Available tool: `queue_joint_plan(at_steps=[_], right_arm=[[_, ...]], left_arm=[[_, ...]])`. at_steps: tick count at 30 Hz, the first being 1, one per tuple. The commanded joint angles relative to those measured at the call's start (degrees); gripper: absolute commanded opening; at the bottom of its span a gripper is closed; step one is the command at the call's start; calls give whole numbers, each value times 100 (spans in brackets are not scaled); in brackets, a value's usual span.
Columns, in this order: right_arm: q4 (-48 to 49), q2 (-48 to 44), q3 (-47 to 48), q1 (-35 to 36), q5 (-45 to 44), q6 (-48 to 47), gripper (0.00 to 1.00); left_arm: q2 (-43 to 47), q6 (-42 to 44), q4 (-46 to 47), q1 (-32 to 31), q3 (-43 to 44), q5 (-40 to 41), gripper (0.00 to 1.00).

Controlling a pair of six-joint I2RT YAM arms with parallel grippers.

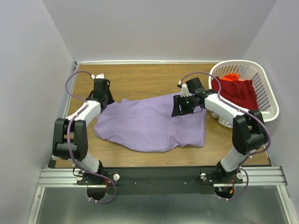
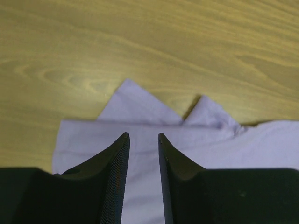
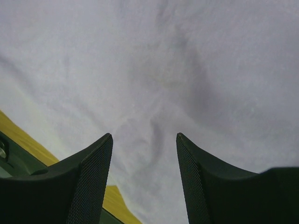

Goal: Fold and stack the t-shirts
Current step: Flatten the tshirt out

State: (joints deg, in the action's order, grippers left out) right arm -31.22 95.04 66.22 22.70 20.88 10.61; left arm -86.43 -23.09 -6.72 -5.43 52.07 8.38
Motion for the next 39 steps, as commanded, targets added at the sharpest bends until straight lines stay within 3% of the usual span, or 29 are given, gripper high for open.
queue_joint_plan(at_steps=[1,5,23,39], right_arm=[[371,294,-3,103,170,-6,63],[476,374,-100,164,293,-15,63],[635,550,-214,209,372,-138,63],[626,498,-346,209,-67,-226,63]], left_arm=[[-785,235,119,33,689,173,37],[-1576,226,-57,33,1137,137,36],[-2553,200,-119,112,1595,138,33],[-3951,402,-779,437,3581,146,31]])
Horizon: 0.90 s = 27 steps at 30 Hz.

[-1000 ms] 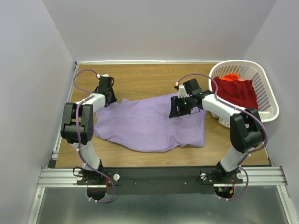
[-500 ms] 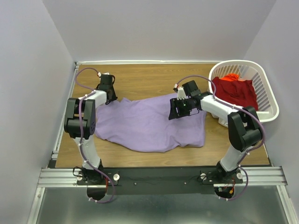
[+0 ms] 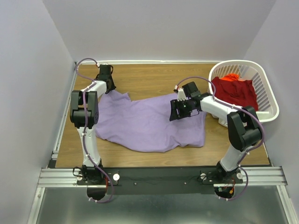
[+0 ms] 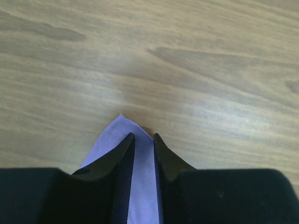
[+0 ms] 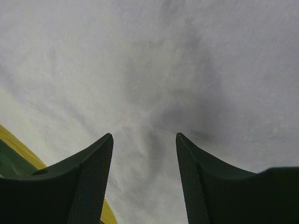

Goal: Fold and stack the t-shirts
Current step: Flatten the tshirt out

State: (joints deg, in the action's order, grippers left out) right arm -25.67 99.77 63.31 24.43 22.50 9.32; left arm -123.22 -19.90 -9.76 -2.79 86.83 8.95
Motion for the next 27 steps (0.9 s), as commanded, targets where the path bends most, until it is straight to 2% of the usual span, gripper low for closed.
queue_joint_plan(at_steps=[1,7,11,16,20,24,27], right_arm=[[71,25,-55,36,-246,-89,63],[71,-1,-73,36,-360,-97,63],[62,-106,-117,36,-404,-88,63],[62,-273,-152,36,-387,-106,64],[71,-326,-187,36,-282,-106,64],[71,-379,-249,36,-290,-132,64],[80,-467,-301,36,-238,-150,64]], left_arm=[[-273,74,-466,208,124,115,31],[-510,-23,-711,428,695,-69,32],[137,4,-493,437,494,140,47],[1219,39,-246,507,-261,449,61],[2142,4,-281,507,-1122,520,66],[2977,21,-290,516,-2351,494,67],[3303,74,-167,533,-2950,608,66]])
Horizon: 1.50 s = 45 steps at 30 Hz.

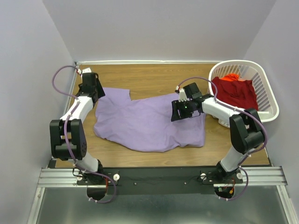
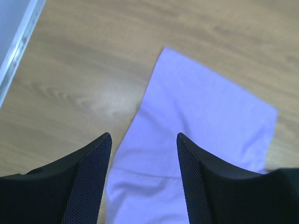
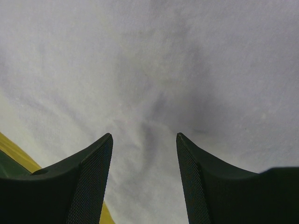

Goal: Fold and stack the t-shirts
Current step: Flatten the tshirt out

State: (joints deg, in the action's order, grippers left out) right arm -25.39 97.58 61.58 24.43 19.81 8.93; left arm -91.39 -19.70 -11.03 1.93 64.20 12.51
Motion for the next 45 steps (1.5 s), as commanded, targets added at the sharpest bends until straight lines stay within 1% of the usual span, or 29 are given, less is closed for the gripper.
queue_joint_plan(at_steps=[1,5,8,12,18,24,32,35,38,43,45], right_arm=[[51,-257,-129,36,31,-111,64],[51,-292,-146,36,75,-111,64],[60,-318,-164,36,67,-111,64],[51,-345,-182,36,31,-119,64],[43,-310,-208,36,-39,-137,64],[51,-187,-182,36,-65,-155,64],[43,-117,-190,36,-118,-181,64],[43,-99,-199,36,-127,-181,64],[51,-108,-208,36,-136,-181,64],[51,-99,-199,36,-144,-190,64],[51,-125,-217,36,-144,-190,64]], left_arm=[[157,80,-14,79,-786,278,65],[52,168,153,140,-962,51,65],[-97,300,346,149,-831,-21,65],[-693,397,444,158,-200,-73,65],[-1599,388,330,158,670,-126,62],[-2320,441,127,158,1295,-223,62],[-2778,485,-101,158,1648,-355,62],[-2893,476,-303,149,1797,-355,59],[-2919,485,-374,141,1823,-329,54],[-3103,608,-654,97,2077,-285,52],[-3182,652,-743,97,2166,-328,49]])
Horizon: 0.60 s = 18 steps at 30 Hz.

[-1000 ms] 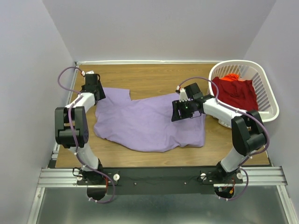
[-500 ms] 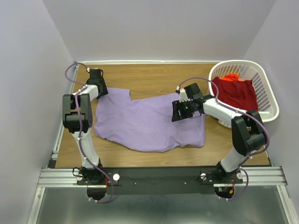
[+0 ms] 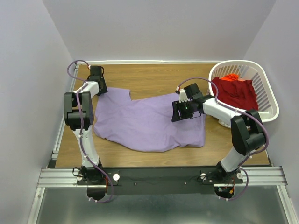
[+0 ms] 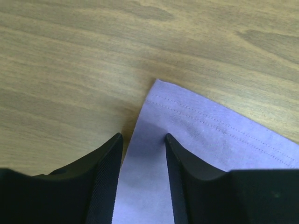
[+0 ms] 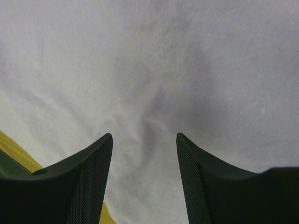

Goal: Fold and stack the t-shirts
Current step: Flatten the tshirt out

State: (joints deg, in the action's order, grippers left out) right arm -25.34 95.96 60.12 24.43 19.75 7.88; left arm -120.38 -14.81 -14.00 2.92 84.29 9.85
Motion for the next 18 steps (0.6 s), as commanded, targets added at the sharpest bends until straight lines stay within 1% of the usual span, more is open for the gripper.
queue_joint_plan(at_steps=[1,2,4,5,7,8,10,12,13,15,18], right_arm=[[56,2,-79,36,-155,-85,64],[47,-16,-88,36,-164,-85,64],[38,-60,-97,36,-199,-94,64],[47,-69,-97,36,-208,-94,64],[47,-87,-97,27,-208,-94,64],[47,-87,-97,36,-208,-102,64],[56,-87,-106,36,-217,-102,64],[56,-87,-114,36,-243,-102,64],[56,-87,-114,27,-252,-94,64],[56,-69,-97,36,-287,-85,64],[56,-69,-53,36,-357,-58,64]], left_arm=[[-311,223,-524,-2,236,-71,47],[-328,250,-560,-2,272,-105,43],[-372,303,-621,-2,333,-141,41],[-381,329,-630,-2,342,-158,37],[-399,347,-648,-2,369,-150,33],[-399,373,-665,-2,377,-158,28],[-408,391,-674,-2,386,-167,21],[-399,408,-639,-2,369,-167,10],[-381,426,-622,-2,351,-167,9],[-338,470,-569,7,299,-167,0],[-259,470,-437,33,158,-185,0]])
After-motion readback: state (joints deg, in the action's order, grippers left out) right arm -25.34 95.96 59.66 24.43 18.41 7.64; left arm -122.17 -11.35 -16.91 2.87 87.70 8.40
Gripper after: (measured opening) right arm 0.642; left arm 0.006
